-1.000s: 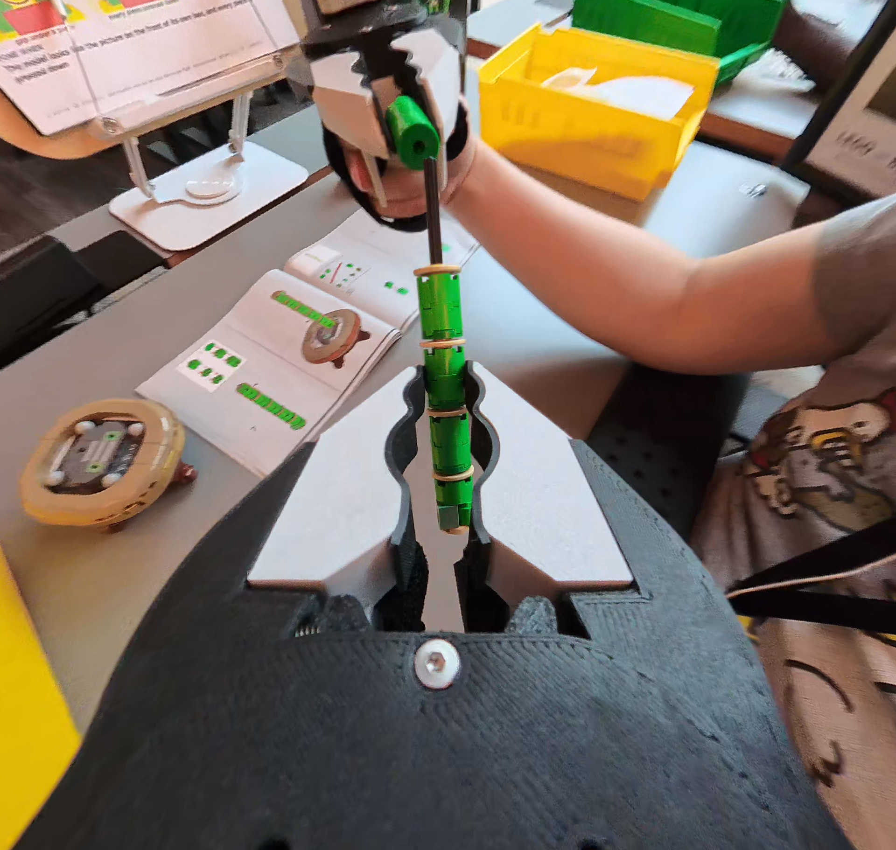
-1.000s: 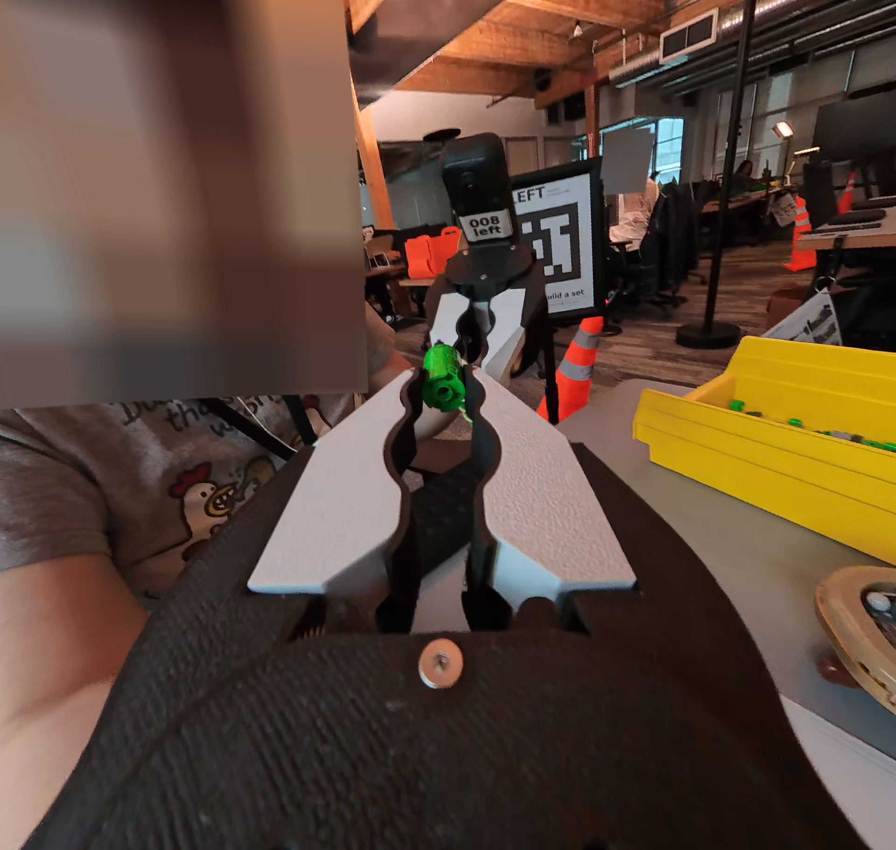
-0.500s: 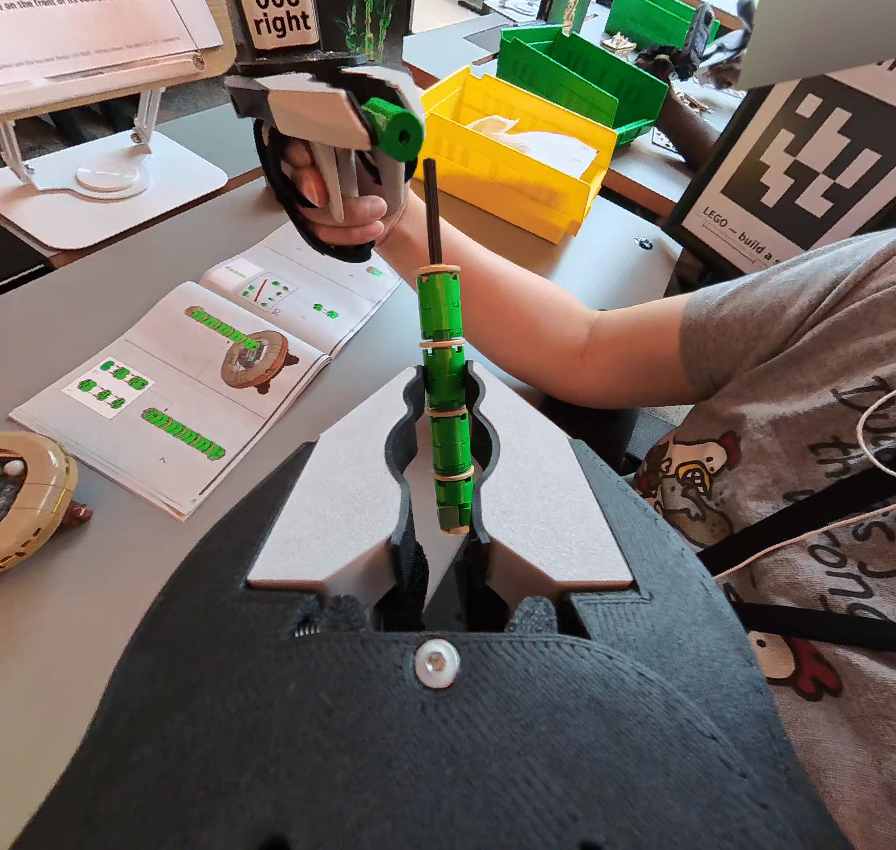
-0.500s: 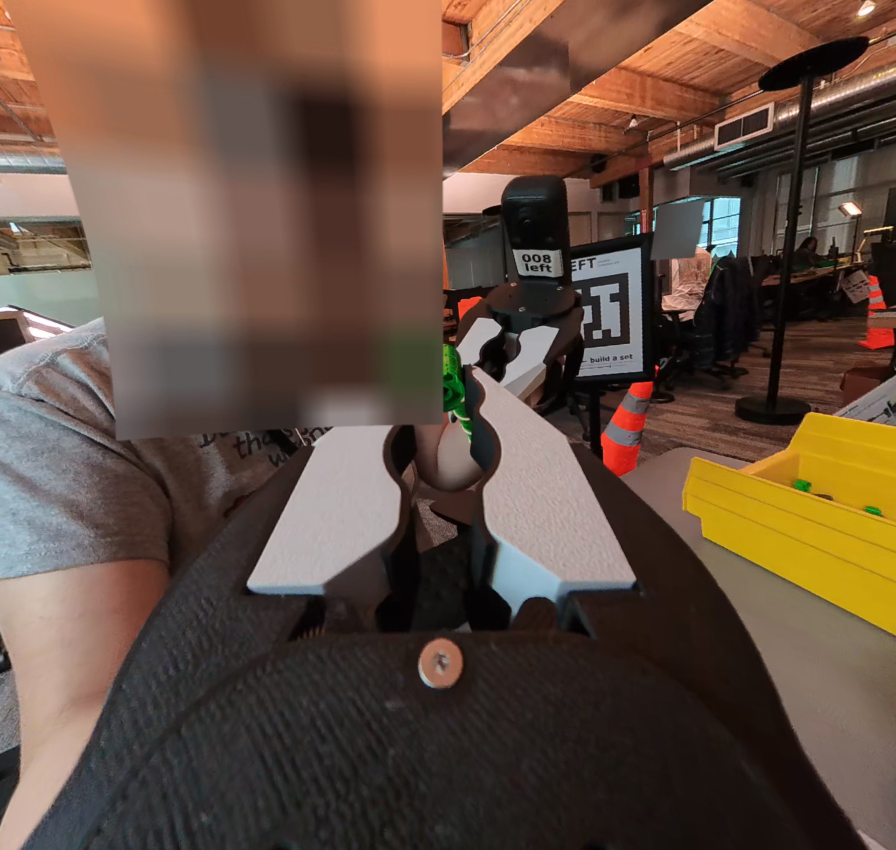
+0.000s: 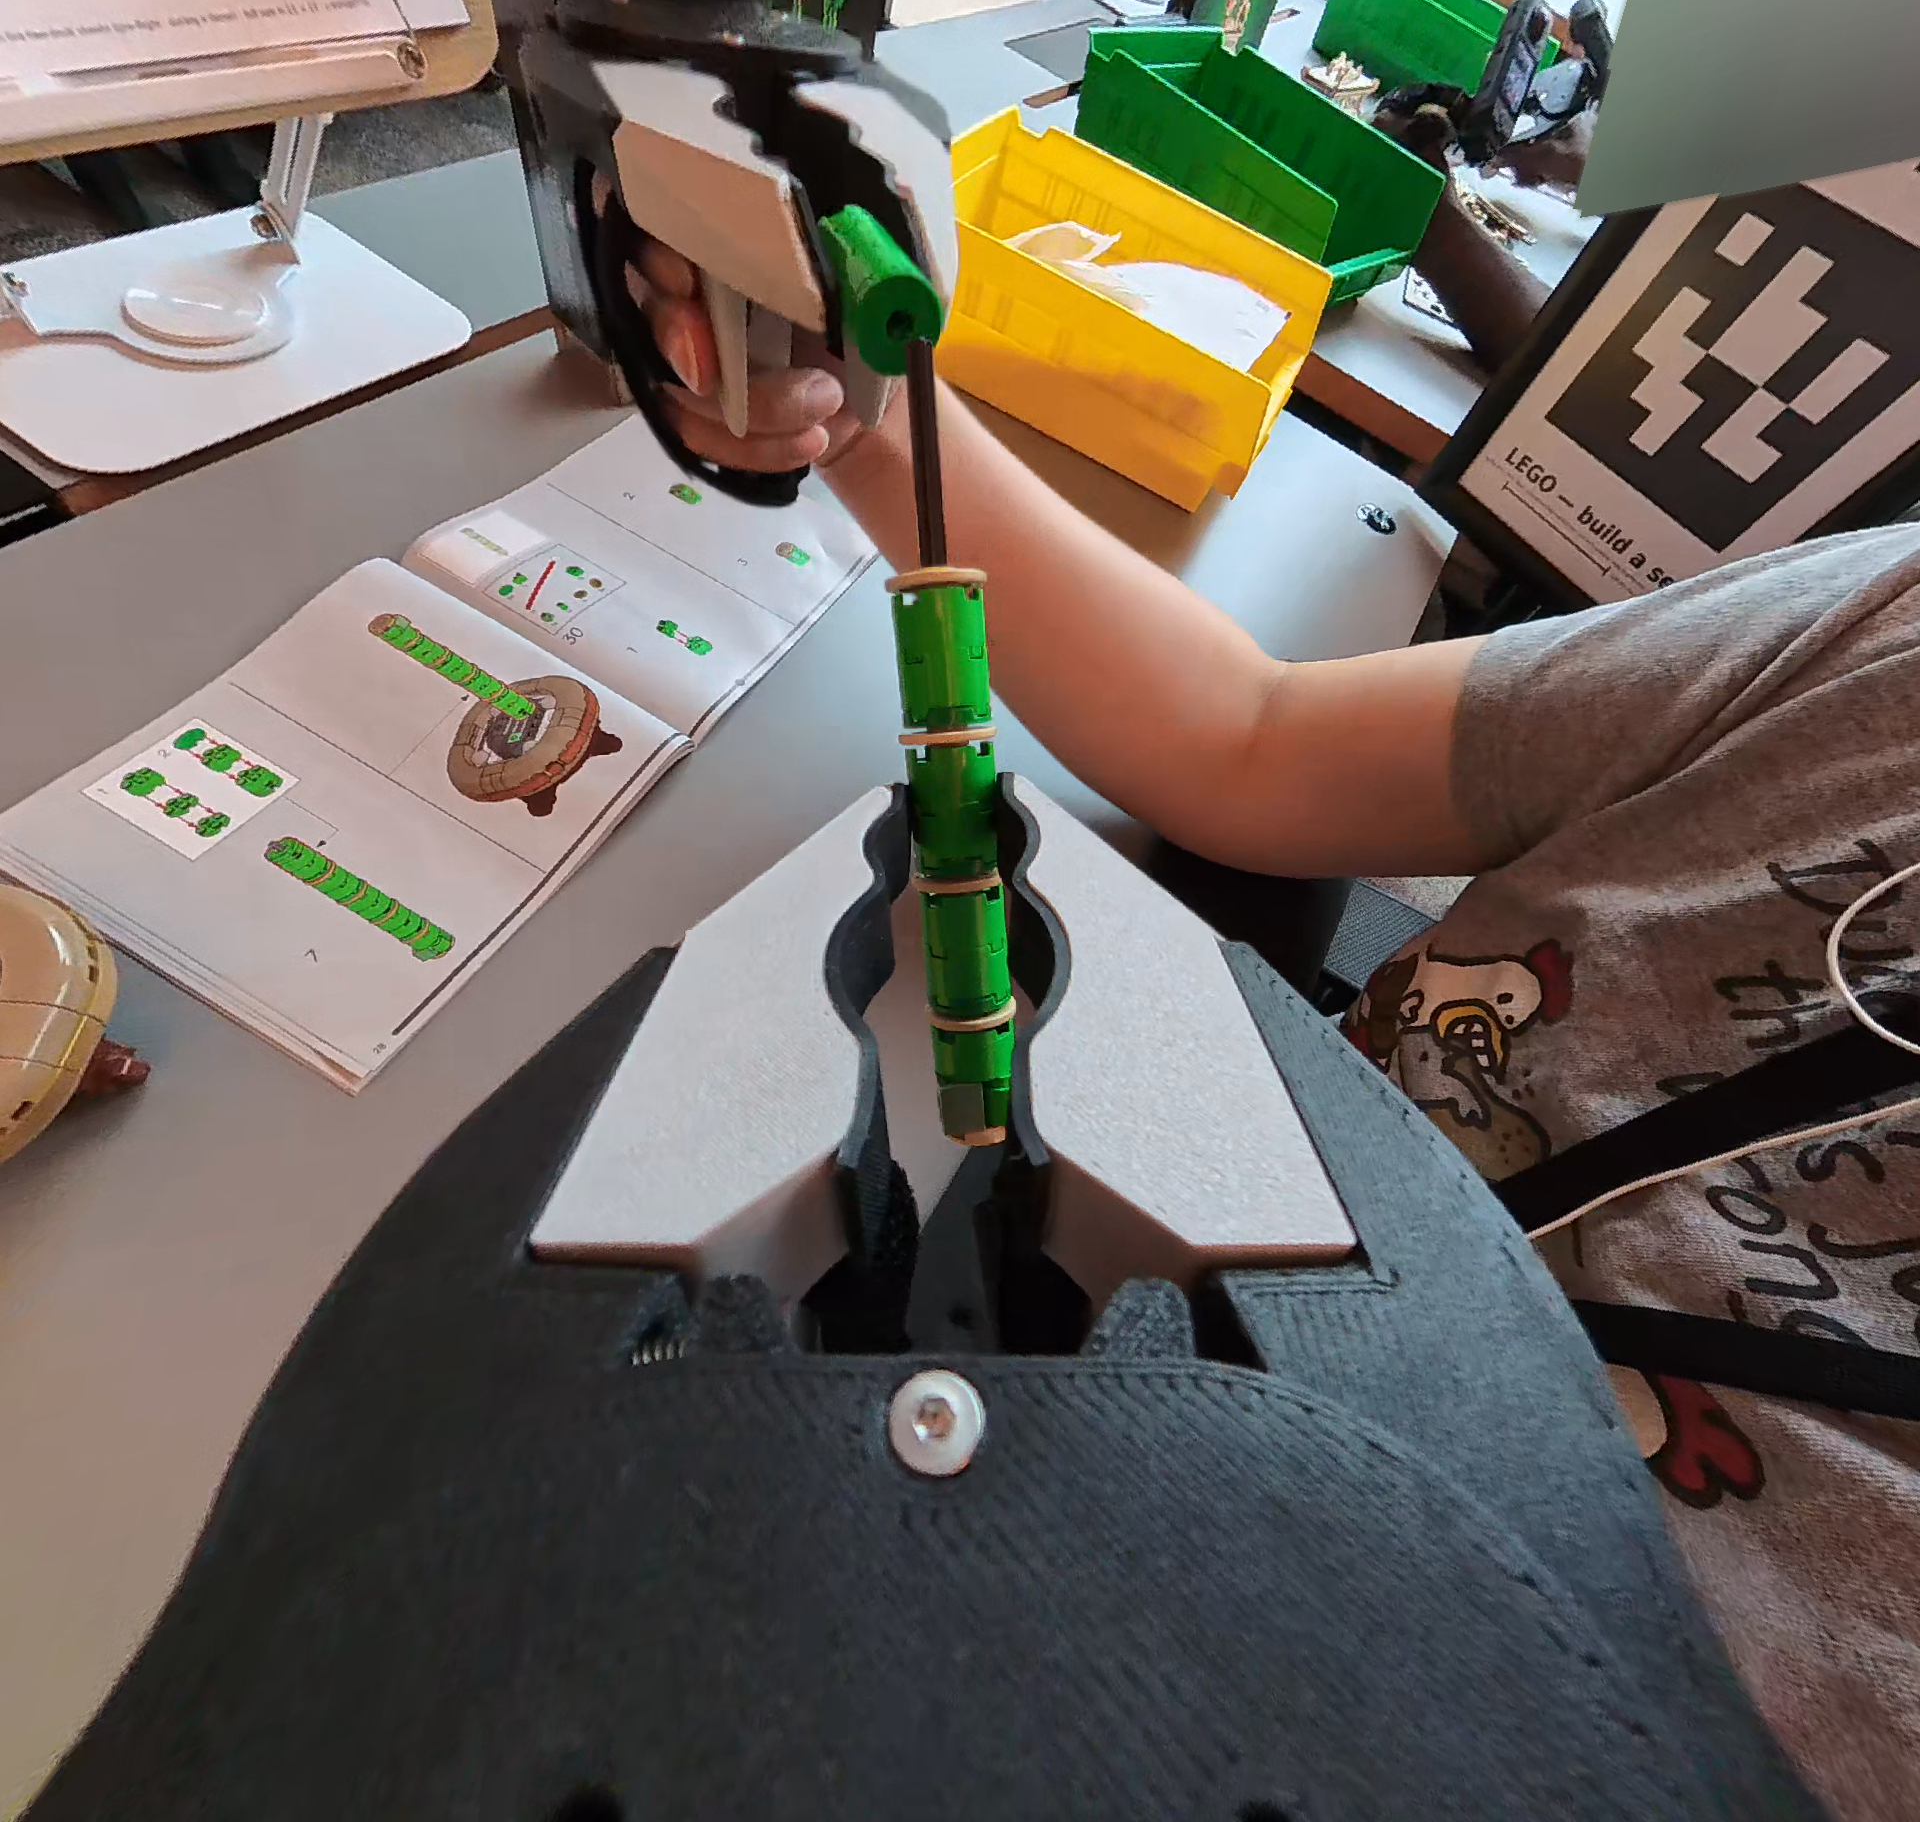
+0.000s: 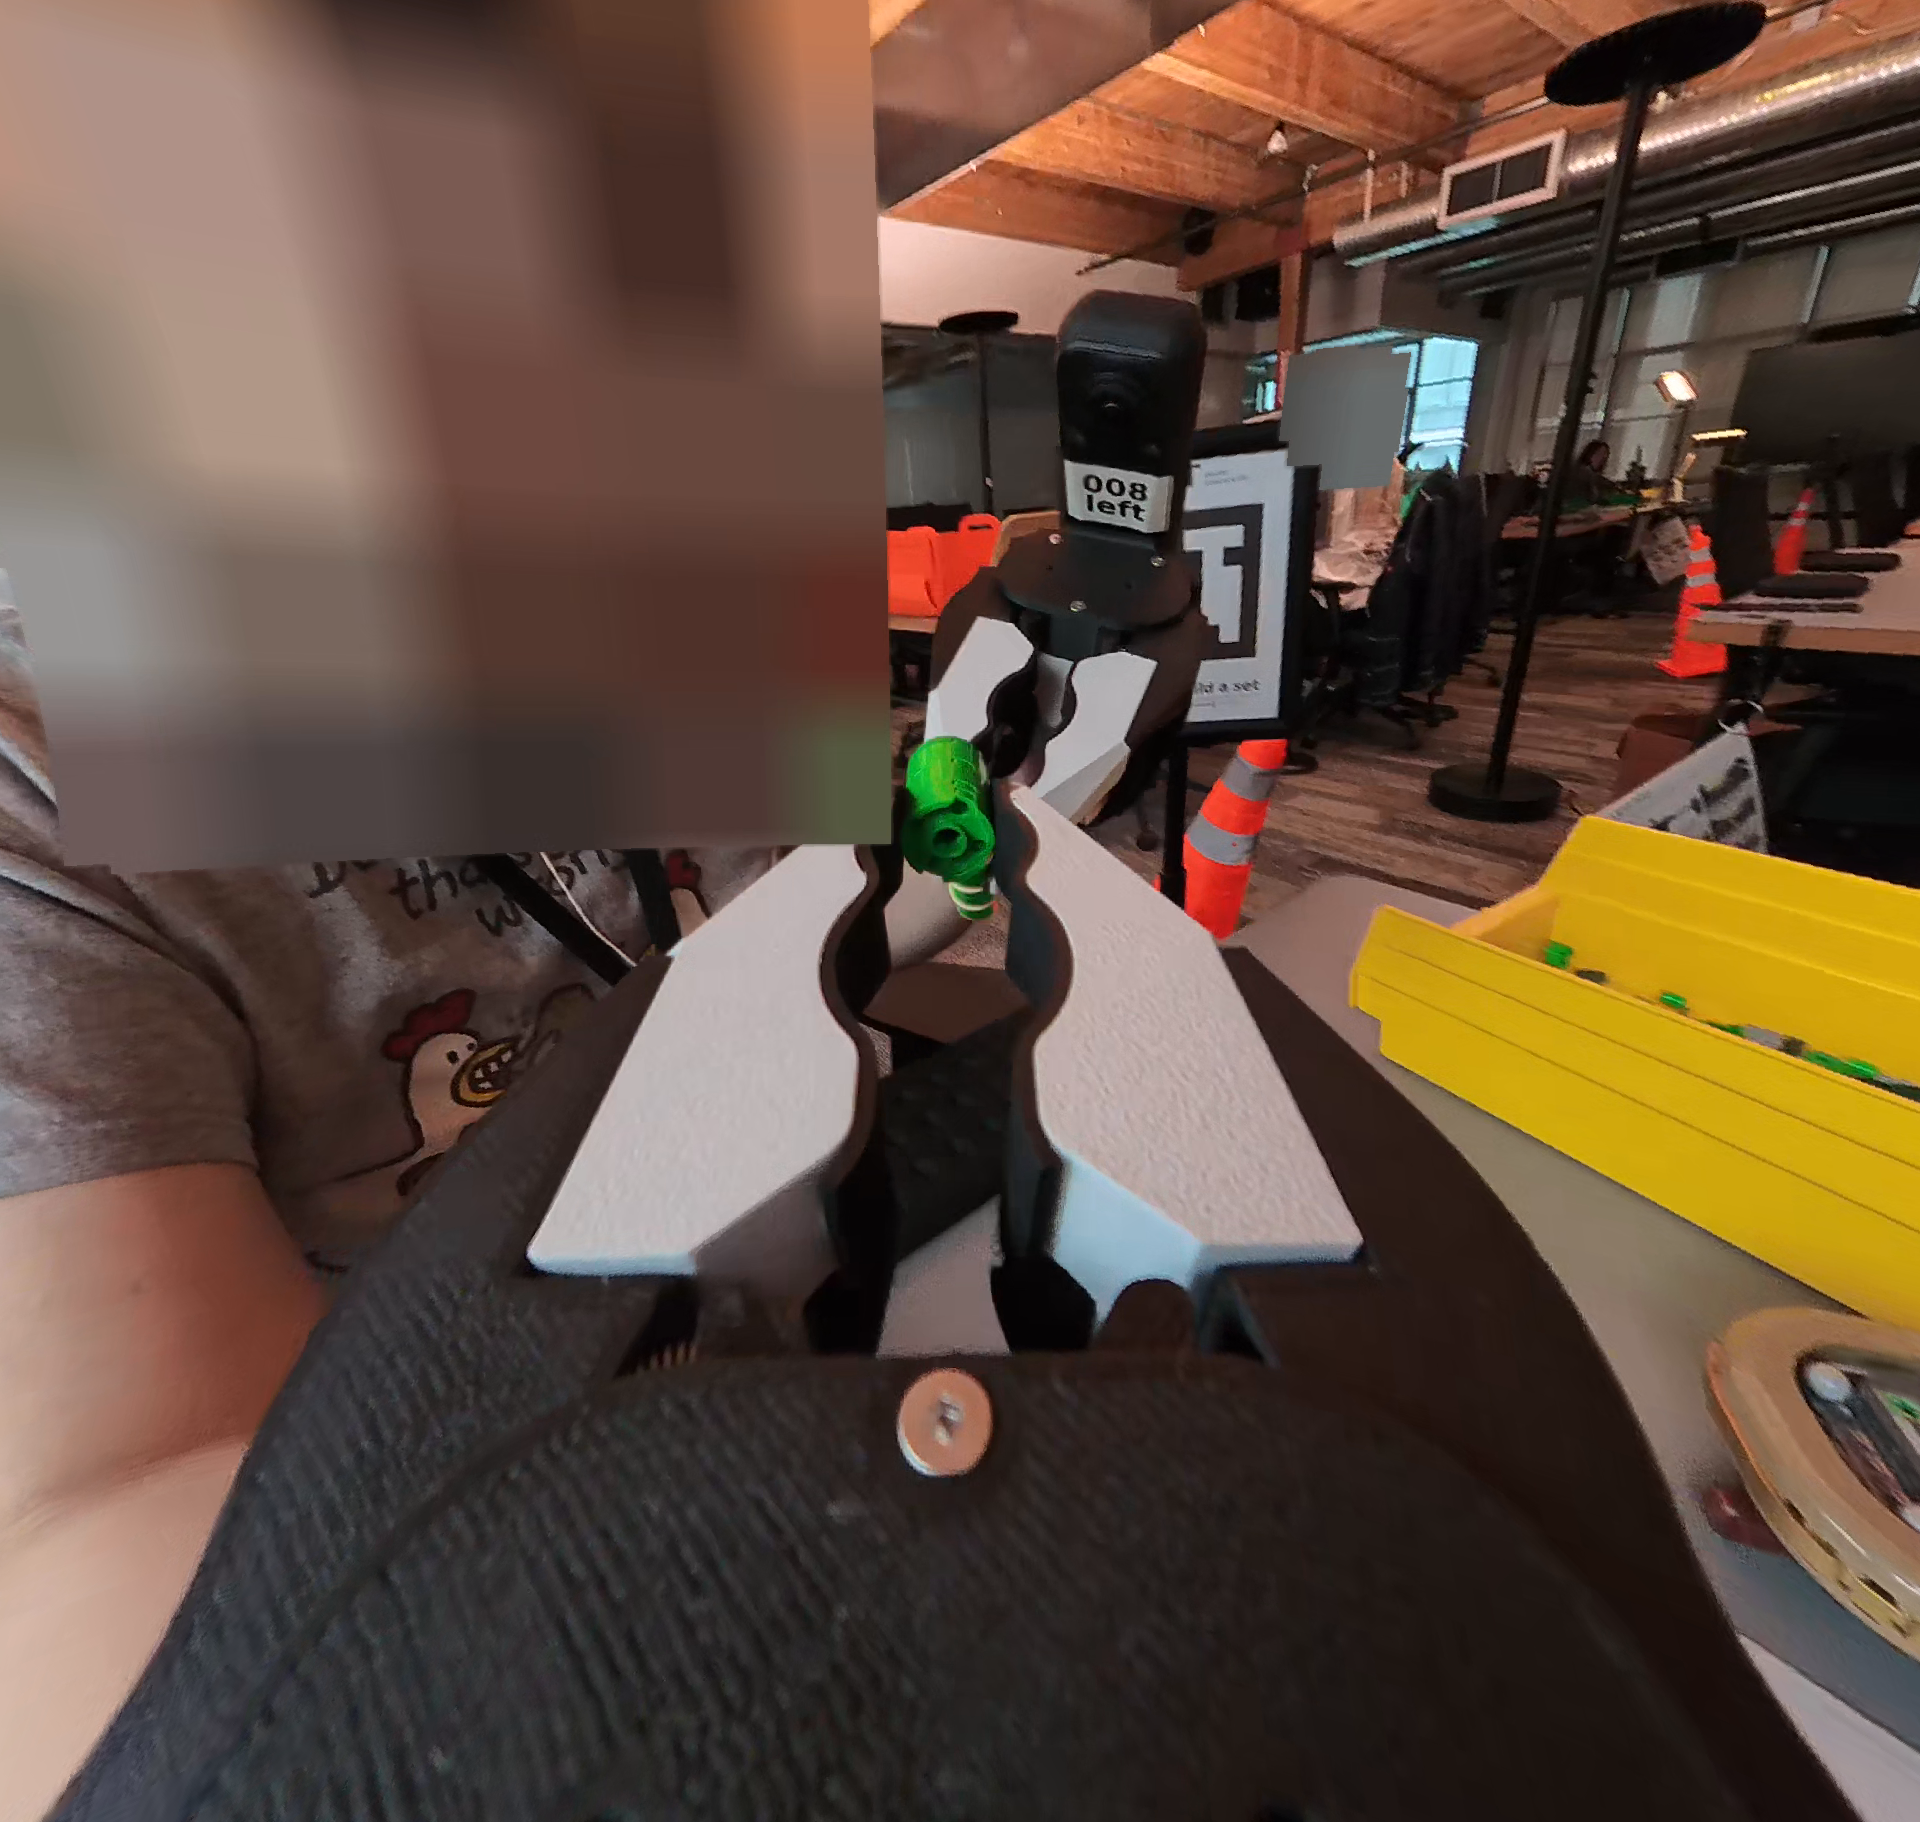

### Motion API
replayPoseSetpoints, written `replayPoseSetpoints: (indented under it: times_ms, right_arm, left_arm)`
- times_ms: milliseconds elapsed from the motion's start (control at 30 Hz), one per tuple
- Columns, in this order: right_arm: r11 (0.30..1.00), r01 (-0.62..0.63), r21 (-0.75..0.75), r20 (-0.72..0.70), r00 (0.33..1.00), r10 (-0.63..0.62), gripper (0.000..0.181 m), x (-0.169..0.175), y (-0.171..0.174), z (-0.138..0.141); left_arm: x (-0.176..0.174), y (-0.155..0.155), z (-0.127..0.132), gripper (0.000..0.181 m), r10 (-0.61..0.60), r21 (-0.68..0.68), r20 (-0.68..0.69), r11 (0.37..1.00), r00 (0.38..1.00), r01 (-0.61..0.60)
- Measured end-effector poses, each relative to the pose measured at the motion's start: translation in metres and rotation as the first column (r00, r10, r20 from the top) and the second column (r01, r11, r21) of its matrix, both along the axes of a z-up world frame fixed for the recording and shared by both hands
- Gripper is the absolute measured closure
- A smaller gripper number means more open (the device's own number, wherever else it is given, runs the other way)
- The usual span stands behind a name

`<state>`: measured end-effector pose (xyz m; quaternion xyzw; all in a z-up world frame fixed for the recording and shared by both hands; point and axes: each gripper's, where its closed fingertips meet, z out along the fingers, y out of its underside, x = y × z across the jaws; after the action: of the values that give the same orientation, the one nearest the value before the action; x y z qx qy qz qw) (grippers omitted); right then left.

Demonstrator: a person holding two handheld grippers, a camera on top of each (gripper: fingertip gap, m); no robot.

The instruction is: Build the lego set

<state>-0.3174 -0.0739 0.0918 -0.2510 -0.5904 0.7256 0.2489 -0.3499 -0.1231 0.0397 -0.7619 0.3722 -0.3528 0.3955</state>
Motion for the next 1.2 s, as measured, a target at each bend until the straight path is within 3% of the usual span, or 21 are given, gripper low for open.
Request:
replayPoseSetpoints:
  times_ms: [600, 1000, 1200]
  right_arm:
    - [0.982, 0.074, 0.174, 0.051, 0.995, -0.084, 0.166, -0.001, -0.005, -0.021]
    - [0.948, 0.09, 0.306, -0.076, 0.995, -0.069, 0.166, 0.006, -0.021, -0.02]
    - [0.909, 0.1, 0.404, -0.084, 0.994, -0.072, 0.166, 0.01, -0.028, -0.031]
  left_arm:
    - [0.003, -0.005, -0.017, 0.167, -0.046, -0.118, -0.011, 0.992, 0.999, 0.044]
    - [0.011, -0.02, -0.015, 0.167, -0.155, -0.268, 0.167, 0.943, 0.974, 0.197]
    - [0.014, -0.032, -0.019, 0.167, -0.211, -0.387, 0.28, 0.868, 0.937, 0.311]
